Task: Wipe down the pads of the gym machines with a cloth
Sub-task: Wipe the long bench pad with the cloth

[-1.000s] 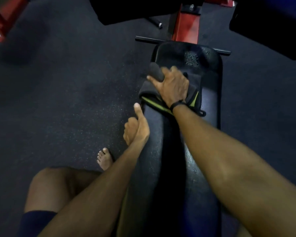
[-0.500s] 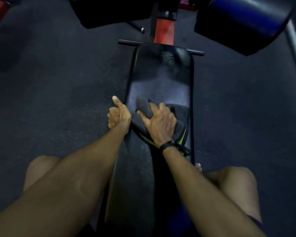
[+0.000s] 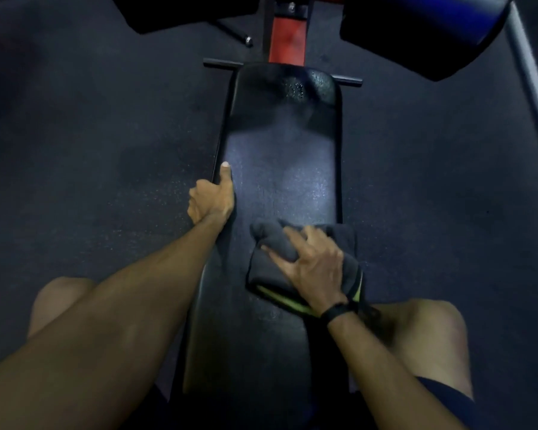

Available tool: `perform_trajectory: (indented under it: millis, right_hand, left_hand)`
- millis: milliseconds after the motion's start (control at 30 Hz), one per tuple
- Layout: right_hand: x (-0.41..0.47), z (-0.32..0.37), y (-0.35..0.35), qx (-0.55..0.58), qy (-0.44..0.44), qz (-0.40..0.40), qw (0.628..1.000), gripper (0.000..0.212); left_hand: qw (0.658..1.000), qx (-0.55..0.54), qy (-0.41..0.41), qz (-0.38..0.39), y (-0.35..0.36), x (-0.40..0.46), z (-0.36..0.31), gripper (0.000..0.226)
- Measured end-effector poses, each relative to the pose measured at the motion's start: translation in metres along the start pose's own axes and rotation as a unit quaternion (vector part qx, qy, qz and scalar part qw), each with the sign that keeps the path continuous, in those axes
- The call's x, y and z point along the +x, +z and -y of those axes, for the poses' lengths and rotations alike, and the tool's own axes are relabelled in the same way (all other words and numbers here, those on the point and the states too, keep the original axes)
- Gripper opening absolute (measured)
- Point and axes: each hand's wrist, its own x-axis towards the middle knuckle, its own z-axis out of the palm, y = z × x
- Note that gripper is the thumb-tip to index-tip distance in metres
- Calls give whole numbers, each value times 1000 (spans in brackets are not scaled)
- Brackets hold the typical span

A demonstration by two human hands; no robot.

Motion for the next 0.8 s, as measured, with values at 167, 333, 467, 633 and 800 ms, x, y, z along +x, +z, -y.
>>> perform_trajectory:
  millis: [167, 333, 467, 633, 800]
  right_hand:
    - [91, -37, 18, -22, 70, 0, 997, 45]
    - [199, -73, 40, -3, 149, -11, 989, 61]
    - [247, -90, 55, -43, 150, -10, 988, 63]
    - [225, -72, 54, -51, 159, -16, 986, 60]
    - [130, -23, 37, -47, 127, -21, 991, 52]
  left_hand:
    - [1000, 19, 0, -8, 6, 7, 4, 79]
    - [999, 28, -17, -12, 11, 12, 2, 86]
    - [999, 34, -25, -10, 11, 12, -2, 91]
    - [999, 32, -34, 2, 6, 10, -4, 90]
    - [999, 20, -33, 7, 1, 4, -7, 93]
